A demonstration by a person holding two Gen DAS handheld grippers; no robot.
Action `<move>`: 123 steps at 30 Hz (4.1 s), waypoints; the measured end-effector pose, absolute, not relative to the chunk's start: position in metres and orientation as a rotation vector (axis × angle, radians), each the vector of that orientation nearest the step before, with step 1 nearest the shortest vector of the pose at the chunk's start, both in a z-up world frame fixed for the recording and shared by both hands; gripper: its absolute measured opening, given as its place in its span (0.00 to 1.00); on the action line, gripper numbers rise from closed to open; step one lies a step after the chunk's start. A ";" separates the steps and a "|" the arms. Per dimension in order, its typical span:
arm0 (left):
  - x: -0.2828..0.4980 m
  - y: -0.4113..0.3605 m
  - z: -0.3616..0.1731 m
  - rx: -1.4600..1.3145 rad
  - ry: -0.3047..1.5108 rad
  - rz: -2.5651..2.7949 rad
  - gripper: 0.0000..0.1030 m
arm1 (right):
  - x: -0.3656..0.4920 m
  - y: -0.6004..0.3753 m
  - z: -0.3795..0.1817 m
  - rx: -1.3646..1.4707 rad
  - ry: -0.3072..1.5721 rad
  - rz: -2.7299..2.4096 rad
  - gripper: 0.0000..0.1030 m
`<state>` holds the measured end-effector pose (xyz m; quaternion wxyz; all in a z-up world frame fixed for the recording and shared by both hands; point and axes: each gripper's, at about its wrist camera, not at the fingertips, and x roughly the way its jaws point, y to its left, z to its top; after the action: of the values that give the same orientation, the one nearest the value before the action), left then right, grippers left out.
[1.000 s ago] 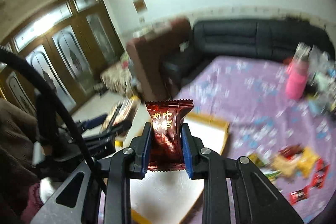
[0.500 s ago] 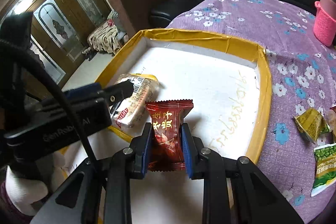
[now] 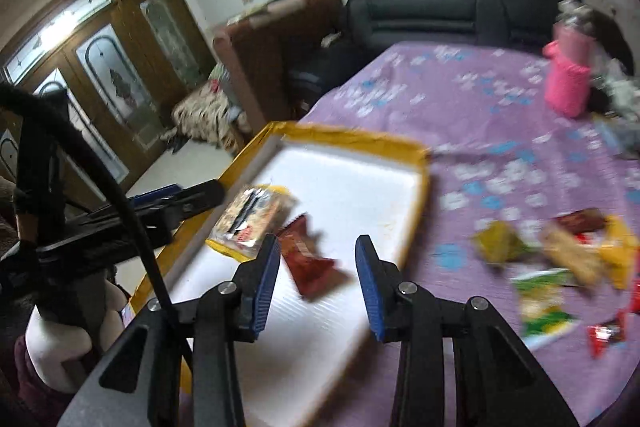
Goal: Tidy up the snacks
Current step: 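Carry both packets over the white box and open both grippers to drop them, then grasp the red candy wrapper with the right gripper while the left grasps the green pea bag, then carry both packets into the white box and release them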
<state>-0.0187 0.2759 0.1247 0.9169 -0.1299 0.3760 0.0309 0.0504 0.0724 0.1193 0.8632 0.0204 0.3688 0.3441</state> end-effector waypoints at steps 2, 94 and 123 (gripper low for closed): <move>-0.027 0.258 0.135 -0.272 0.748 0.013 0.87 | 0.046 0.038 0.126 0.054 0.738 0.678 0.44; -0.070 0.220 0.094 -0.344 0.721 -0.019 0.39 | 0.049 -0.081 0.073 0.178 0.770 0.467 0.21; -0.061 0.298 0.060 -0.339 0.807 0.179 0.56 | 0.011 0.148 0.045 -0.071 0.925 0.857 0.21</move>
<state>-0.0610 0.2983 0.0599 0.9019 -0.1640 0.3901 0.0865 0.0110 0.1477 0.0452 0.8071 -0.0330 0.4324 0.4008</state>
